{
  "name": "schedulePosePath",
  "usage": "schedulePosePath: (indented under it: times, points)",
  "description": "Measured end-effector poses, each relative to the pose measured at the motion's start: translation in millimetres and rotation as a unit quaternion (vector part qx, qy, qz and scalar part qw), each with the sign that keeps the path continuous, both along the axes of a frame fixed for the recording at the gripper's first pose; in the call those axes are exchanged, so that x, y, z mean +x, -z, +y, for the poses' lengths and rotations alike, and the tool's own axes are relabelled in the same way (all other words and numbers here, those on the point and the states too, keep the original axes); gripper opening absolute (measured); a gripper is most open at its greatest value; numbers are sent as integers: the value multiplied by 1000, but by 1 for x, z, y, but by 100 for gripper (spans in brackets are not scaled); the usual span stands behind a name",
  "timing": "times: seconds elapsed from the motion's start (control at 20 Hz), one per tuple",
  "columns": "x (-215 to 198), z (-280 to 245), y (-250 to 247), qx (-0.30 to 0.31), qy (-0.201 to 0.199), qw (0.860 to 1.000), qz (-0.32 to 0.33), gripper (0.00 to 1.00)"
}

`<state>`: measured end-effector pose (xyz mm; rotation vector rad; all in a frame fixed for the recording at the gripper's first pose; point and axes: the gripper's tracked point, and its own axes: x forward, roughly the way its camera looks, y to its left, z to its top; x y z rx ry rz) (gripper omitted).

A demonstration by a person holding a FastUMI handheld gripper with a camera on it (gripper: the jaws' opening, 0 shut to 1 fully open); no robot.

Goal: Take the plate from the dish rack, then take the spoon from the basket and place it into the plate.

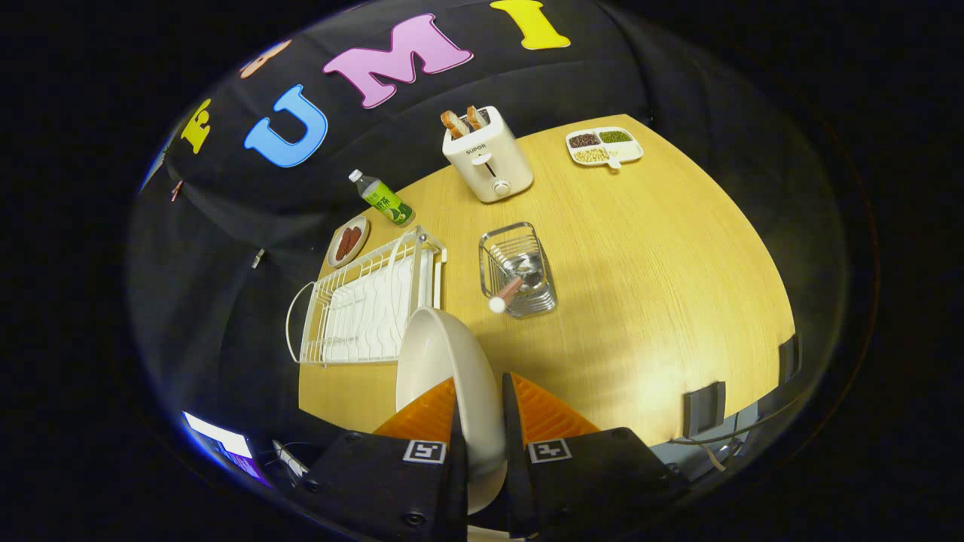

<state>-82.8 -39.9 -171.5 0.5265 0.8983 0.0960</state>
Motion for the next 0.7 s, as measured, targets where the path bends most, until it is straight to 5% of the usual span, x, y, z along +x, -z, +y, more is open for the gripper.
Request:
schedulePosePath:
  times: [0.4, 0.7]
  points:
    - [-2, -12, 85, 26, -98, 995, 8, 25]
    - [36, 9, 110, 66, -114, 991, 4, 25]
